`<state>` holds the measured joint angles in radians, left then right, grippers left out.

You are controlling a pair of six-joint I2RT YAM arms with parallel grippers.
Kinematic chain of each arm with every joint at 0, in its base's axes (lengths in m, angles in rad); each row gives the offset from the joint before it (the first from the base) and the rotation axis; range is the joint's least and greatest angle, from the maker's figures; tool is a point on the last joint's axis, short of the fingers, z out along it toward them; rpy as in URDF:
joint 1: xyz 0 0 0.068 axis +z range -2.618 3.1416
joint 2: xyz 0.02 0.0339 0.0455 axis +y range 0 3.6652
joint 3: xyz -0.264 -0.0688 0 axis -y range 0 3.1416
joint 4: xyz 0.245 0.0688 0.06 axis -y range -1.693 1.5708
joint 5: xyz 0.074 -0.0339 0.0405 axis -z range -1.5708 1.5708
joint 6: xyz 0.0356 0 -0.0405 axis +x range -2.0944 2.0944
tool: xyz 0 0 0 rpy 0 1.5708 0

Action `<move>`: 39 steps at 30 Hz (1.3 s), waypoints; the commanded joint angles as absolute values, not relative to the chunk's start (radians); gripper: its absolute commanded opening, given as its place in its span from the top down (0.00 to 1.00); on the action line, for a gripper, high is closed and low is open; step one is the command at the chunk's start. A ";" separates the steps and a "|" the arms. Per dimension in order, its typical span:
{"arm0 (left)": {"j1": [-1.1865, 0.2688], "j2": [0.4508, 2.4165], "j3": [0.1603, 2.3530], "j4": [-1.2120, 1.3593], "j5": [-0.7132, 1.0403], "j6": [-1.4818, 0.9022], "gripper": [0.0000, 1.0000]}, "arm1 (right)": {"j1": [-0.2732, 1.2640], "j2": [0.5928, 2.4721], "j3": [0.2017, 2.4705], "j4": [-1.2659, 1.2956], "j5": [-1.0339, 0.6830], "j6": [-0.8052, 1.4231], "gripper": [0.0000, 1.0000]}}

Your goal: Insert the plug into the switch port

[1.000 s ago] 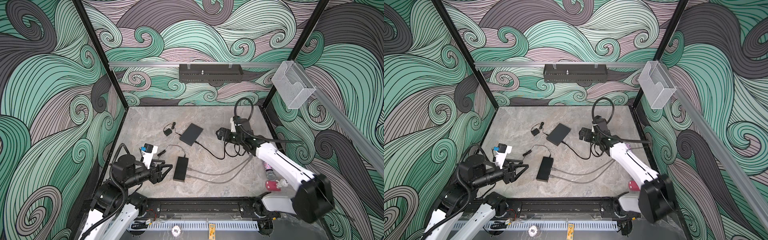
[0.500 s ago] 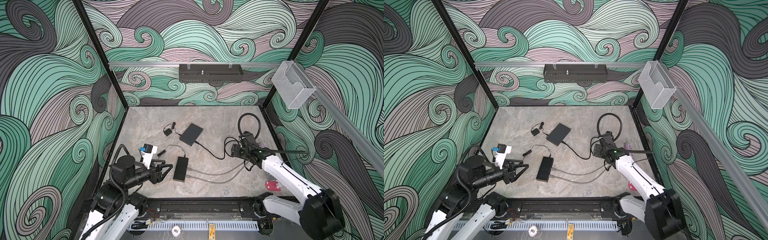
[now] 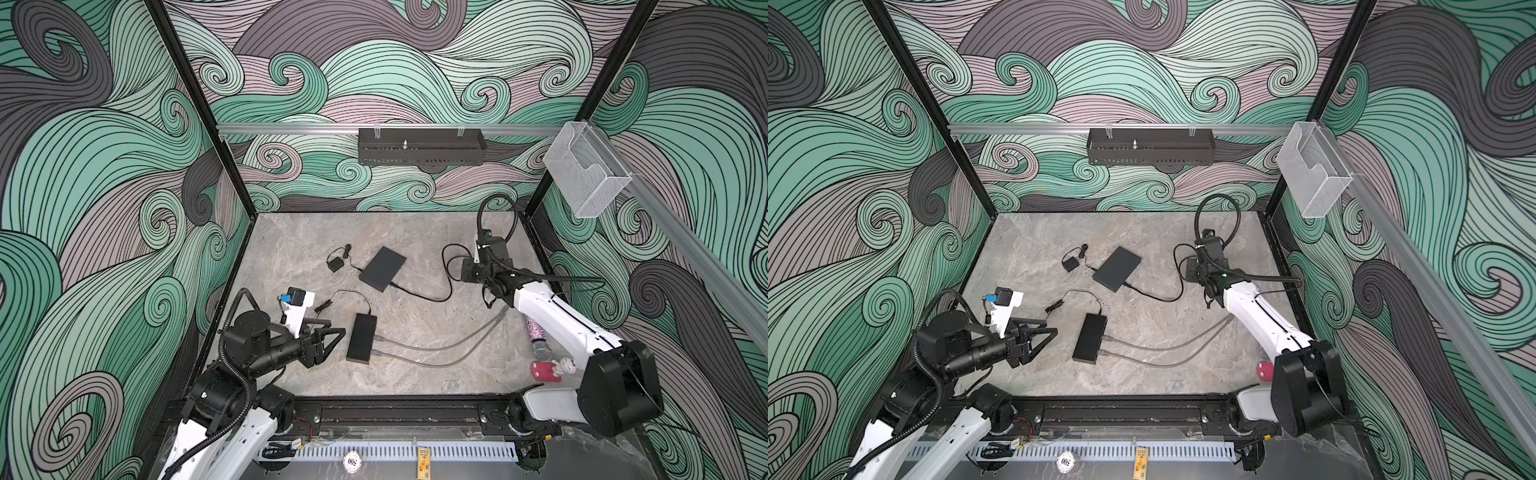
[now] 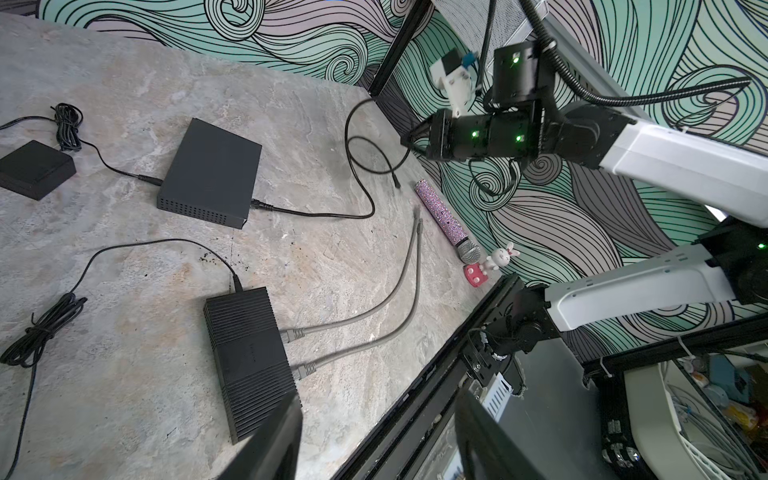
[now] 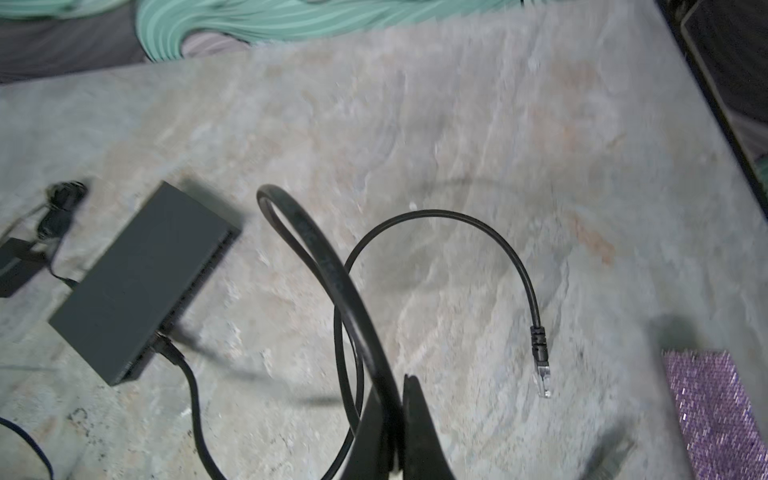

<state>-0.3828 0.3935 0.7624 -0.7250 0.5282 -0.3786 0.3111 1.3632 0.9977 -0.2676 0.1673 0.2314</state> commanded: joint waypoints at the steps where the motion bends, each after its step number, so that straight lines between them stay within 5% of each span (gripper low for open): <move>1: -0.388 0.407 0.760 -0.710 0.542 -0.387 0.39 | 0.311 1.370 1.015 -0.184 0.159 0.130 1.00; 4: -0.387 0.405 0.759 -0.709 0.538 -0.389 0.39 | 0.312 1.415 1.036 -0.190 0.129 0.133 0.95; 6: -0.388 0.405 0.759 -0.709 0.537 -0.388 0.39 | 0.312 1.439 1.034 -0.189 0.088 0.145 0.69; 10: -0.387 0.405 0.759 -0.711 0.532 -0.390 0.39 | 0.310 1.435 0.999 -0.183 0.025 0.154 0.56; 21: -0.387 0.449 0.750 -0.705 0.501 -0.390 0.37 | 0.429 1.200 0.781 -0.178 -0.329 0.085 0.56; 25: -0.386 0.690 0.797 -0.737 0.433 -0.361 0.22 | 0.459 1.275 0.810 -0.218 -0.447 0.042 0.59; 29: -0.381 0.983 0.833 -0.500 0.413 -0.458 0.14 | 0.467 1.403 0.862 -0.203 -0.533 0.048 0.67; 32: -0.370 1.240 0.958 -0.401 0.382 -0.460 0.21 | 0.488 1.515 0.955 -0.254 -0.513 -0.062 0.74; 36: -0.320 1.652 1.340 -0.665 0.415 -0.386 0.49 | 0.513 1.670 1.138 -0.398 -0.464 -0.213 0.81; 39: -0.278 1.827 1.463 -0.703 0.423 -0.395 0.48 | 0.552 1.750 1.216 -0.441 -0.358 -0.309 0.80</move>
